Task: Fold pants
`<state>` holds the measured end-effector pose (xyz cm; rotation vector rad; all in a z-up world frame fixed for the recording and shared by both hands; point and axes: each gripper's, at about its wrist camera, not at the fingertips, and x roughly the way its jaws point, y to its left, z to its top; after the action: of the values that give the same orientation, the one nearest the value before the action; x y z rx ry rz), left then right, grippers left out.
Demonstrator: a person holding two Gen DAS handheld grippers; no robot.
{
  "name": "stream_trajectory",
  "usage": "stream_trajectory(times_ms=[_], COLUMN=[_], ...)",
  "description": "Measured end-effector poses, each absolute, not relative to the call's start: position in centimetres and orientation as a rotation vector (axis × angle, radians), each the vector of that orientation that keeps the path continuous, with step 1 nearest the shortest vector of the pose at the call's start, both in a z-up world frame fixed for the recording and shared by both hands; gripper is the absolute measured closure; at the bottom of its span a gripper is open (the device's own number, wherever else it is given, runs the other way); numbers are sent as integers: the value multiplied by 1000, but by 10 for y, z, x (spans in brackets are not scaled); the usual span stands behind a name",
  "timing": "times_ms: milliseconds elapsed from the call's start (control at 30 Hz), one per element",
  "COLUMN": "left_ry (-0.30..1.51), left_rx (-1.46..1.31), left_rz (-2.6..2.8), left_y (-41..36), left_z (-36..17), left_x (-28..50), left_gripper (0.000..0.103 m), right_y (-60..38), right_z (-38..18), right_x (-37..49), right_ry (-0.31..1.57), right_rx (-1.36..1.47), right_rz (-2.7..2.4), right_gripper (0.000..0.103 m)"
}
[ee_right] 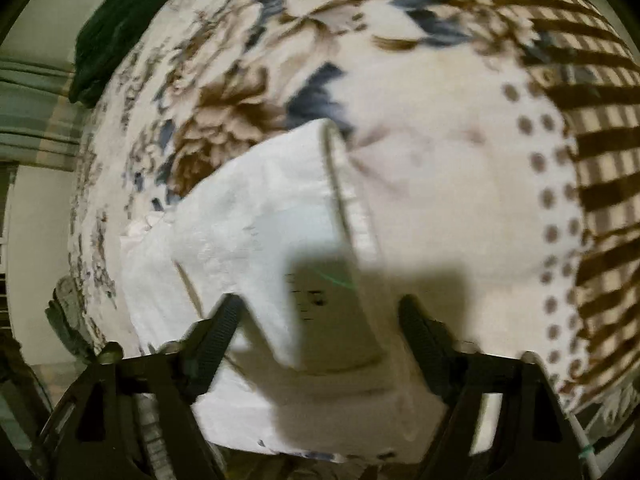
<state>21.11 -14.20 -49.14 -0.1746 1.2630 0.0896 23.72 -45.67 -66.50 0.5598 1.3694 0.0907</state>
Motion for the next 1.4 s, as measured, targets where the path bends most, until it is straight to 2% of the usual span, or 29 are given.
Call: stream_trajectory(times_ms=[100, 133, 267, 433, 633, 867, 900, 933, 1033, 1133, 1200, 1267, 1333, 1400], left_ry=[1264, 1265, 1261, 1243, 1266, 1333, 1332, 1323, 1333, 1332, 1342, 1356, 1369, 1376], left_rx=[-194, -212, -271, -341, -412, -514, -526, -537, -517, -491, -499, -528, -584, -615], left_rz=[122, 129, 132, 71, -33, -149, -168, -187, -199, -210, -216, -233, -253, -255], left_y=[-123, -117, -105, -105, -128, -154, -157, -158, -161, -161, -159, -155, -147, -140], left_z=[-494, -495, -494, -490, -503, -543, -549, -551, -560, -570, -575, -570, -562, -552], left_x=[211, 212, 218, 236, 271, 314, 319, 321, 327, 327, 329, 329, 324, 314], left_gripper=[32, 32, 32, 32, 32, 32, 44, 69, 74, 75, 74, 70, 66, 61], right_y=[-445, -445, -447, -505, -556, -562, -564, -566, -571, -572, -572, -576, -587, -597], right_z=[-658, -654, -628, -608, -628, -644, -648, -651, -657, -667, -683, -690, -685, -677], right_x=[234, 231, 215, 188, 181, 196, 197, 197, 198, 202, 206, 210, 205, 192], right_ry=[1331, 1325, 1299, 1280, 1305, 1316, 1321, 1325, 1335, 1352, 1398, 1443, 1453, 1430], right_rx=[490, 476, 431, 472, 535, 532, 541, 550, 566, 546, 561, 584, 664, 738], right_rz=[65, 61, 15, -129, -215, -195, -189, -184, -178, -194, -195, -182, -159, -141], right_gripper=[85, 86, 88, 88, 88, 88, 88, 88, 88, 87, 82, 69, 42, 32])
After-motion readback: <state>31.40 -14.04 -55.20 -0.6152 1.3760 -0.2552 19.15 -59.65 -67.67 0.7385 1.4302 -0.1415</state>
